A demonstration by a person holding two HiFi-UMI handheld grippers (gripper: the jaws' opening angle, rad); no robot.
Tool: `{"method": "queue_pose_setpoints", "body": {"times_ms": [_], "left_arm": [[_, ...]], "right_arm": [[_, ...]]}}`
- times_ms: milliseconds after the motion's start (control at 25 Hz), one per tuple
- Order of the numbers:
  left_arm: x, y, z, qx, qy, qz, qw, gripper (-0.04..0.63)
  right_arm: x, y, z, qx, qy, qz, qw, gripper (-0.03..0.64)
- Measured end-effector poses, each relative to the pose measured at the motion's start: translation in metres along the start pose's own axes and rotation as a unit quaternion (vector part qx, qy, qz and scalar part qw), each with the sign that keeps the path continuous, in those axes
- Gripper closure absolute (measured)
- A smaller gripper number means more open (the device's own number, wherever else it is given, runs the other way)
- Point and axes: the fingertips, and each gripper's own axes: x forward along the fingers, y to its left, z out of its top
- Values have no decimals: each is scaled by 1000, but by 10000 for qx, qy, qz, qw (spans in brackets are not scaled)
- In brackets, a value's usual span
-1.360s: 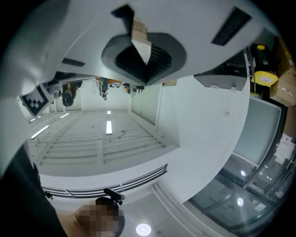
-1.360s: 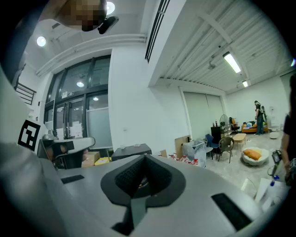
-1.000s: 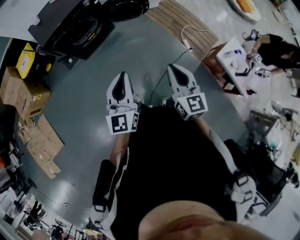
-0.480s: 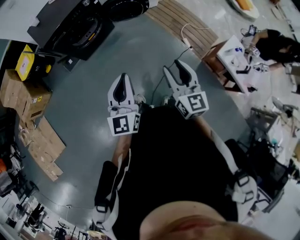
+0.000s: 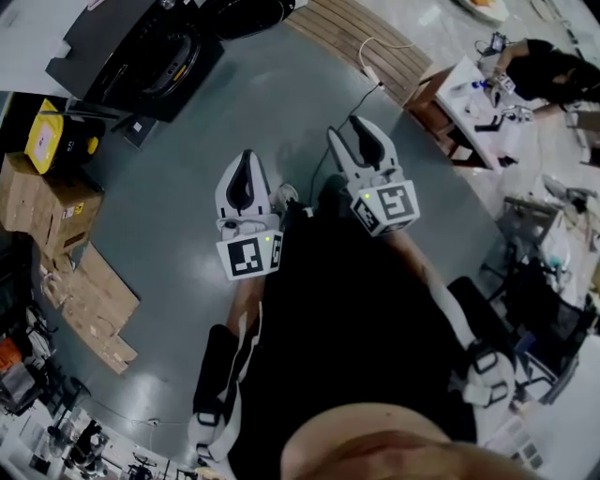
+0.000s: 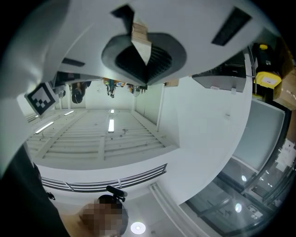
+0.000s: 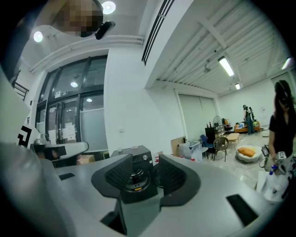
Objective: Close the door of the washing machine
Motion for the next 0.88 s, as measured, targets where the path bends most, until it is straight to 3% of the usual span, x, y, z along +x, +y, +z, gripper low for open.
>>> {"method": "queue_pose_setpoints", "body": {"times_ms": [200,480,880], "left_arm": [[0,13,-7,131,66,-137,9998,591],[32,14,-17,-87,227,-204,9995,591],[159,28,-17,13,331,-149,9993,591]], "right_arm": [[7,9,-9,53,59,-100,9999,448],[32,-12,-13,210,127,-154,9996,449],[140,-98,16,70,58,-37,10000,449]]}}
